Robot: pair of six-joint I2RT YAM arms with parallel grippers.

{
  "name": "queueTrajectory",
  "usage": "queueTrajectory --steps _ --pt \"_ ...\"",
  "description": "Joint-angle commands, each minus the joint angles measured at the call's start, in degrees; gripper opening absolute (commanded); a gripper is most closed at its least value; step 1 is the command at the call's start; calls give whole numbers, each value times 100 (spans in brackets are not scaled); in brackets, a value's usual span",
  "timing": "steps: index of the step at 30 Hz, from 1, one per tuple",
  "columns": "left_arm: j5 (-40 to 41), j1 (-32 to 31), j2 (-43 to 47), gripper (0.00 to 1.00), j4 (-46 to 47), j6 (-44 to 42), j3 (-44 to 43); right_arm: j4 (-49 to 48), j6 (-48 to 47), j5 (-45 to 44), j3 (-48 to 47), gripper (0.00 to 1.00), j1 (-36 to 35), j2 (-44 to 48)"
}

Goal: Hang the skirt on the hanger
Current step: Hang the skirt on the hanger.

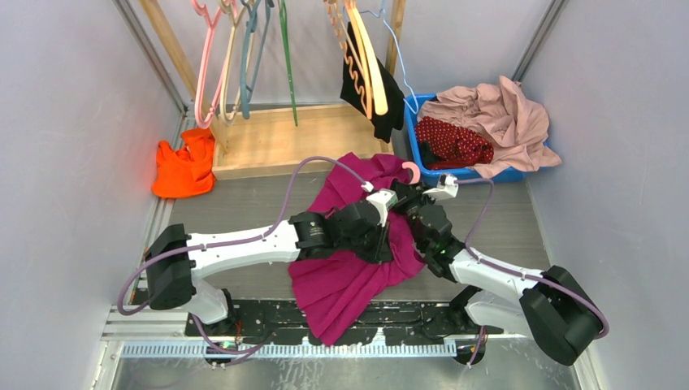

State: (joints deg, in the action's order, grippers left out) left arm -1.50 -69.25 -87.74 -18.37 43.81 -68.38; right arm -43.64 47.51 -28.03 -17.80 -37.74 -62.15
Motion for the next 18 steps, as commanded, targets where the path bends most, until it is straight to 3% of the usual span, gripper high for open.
queueTrajectory --steps 1,6,18 --pt "550 70 -9 0 -217 92 -410 -203 -142 126 -332 1 -58 102" --pt "738 74 -126 0 -172 163 -447 14 -345 266 -522 1 -75 -18" --pt "123 71 74 0 427 457 -915 224 -632 521 -836 1 -192 -324"
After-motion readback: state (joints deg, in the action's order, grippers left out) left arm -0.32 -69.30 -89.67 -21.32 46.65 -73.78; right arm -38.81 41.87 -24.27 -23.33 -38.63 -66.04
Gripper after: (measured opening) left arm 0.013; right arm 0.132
